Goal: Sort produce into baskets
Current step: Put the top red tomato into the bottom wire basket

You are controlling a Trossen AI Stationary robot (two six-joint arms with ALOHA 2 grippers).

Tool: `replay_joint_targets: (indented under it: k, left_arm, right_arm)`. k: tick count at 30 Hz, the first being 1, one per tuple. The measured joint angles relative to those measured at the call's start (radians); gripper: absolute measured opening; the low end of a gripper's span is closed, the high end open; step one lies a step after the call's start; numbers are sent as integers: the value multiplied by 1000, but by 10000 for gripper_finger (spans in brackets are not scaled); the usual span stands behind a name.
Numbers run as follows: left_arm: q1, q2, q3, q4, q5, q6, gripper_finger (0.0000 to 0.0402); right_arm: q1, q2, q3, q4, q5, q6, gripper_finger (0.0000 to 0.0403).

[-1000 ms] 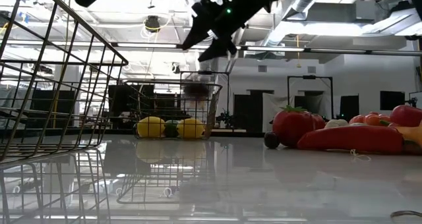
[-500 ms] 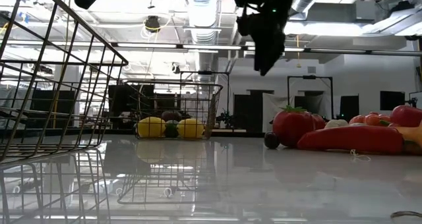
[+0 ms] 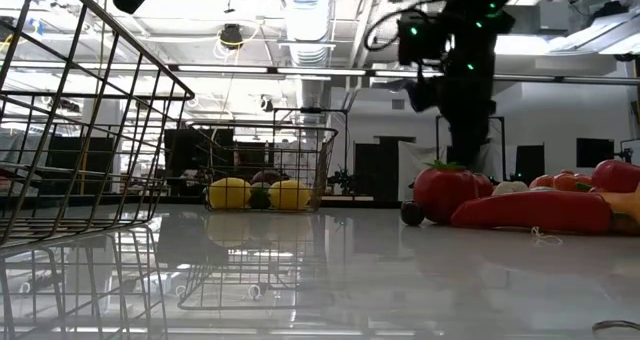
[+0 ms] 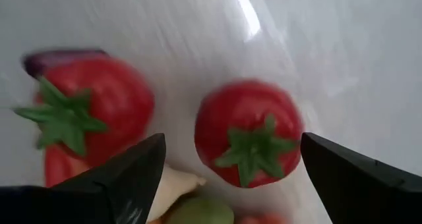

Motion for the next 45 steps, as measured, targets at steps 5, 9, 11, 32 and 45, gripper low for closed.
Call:
replay_joint_targets:
  k: [5,9,11,32,45]
  left_arm:
    - [0,0,0,0,-1,0,238]
    - [0,0,0,1,-9,0,238]
    - [0,0,0,1,-9,-5,238]
    - [0,0,0,6,-12,-38,238]
    - [2,-5,0,14,-21,-76,238]
  right_arm:
    - [3,2,-88,32,11,0,377]
    - [2,7,-120,94,23,0,373]
    - [3,7,-133,124,24,-3,365]
    - [119,-146,94,265,26,-100,322]
    - [336,15,313,645,14,-94,322]
